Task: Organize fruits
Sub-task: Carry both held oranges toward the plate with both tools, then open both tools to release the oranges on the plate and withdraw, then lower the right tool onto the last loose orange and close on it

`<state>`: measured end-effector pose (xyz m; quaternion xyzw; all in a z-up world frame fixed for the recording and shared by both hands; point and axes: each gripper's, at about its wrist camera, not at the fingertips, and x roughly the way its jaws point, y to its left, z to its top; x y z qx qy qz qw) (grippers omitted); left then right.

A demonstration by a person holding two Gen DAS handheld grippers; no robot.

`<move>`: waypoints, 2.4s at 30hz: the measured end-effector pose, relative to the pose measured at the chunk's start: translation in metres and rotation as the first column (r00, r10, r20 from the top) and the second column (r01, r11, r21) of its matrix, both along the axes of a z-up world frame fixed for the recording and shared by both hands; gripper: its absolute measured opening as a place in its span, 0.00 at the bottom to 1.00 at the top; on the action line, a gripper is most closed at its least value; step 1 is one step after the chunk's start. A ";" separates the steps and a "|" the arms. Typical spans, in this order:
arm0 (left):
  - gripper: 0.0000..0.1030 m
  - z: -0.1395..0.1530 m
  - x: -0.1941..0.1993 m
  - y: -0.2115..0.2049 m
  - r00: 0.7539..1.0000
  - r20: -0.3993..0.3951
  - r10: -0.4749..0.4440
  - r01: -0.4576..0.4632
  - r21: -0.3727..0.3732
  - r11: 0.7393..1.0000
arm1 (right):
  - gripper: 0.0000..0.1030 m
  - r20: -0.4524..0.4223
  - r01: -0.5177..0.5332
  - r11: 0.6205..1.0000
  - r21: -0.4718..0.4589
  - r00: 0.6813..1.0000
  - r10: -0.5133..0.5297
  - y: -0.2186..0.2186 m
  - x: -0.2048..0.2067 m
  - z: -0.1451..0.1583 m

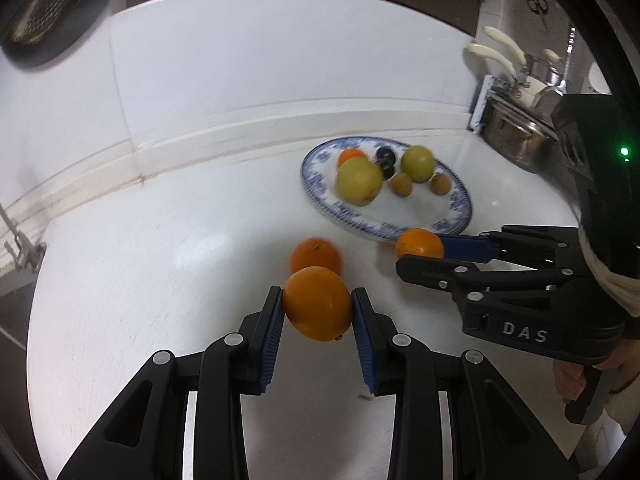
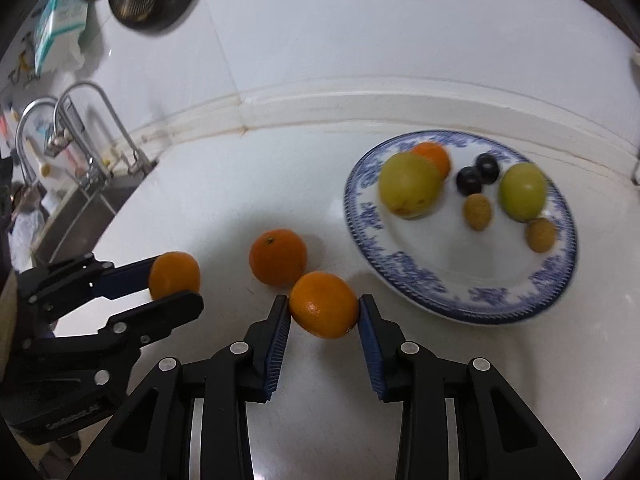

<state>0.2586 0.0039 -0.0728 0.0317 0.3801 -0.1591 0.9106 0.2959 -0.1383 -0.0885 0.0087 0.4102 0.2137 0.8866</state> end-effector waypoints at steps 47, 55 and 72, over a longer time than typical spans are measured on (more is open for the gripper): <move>0.46 -0.020 0.092 -0.115 0.986 -0.065 -0.155 0.157 0.028 0.987 | 0.35 -0.015 0.141 0.988 -0.057 0.990 -0.142 -0.105 0.062 -0.009; 0.46 -0.006 0.076 -0.098 0.992 -0.028 -0.123 0.124 0.030 0.992 | 0.42 0.020 0.185 0.982 -0.029 0.983 -0.184 -0.111 0.050 0.002; 0.51 0.038 0.016 -0.039 0.996 0.084 -0.024 0.024 -0.002 1.000 | 0.43 0.097 0.220 0.975 0.033 0.970 -0.222 -0.080 -0.018 0.050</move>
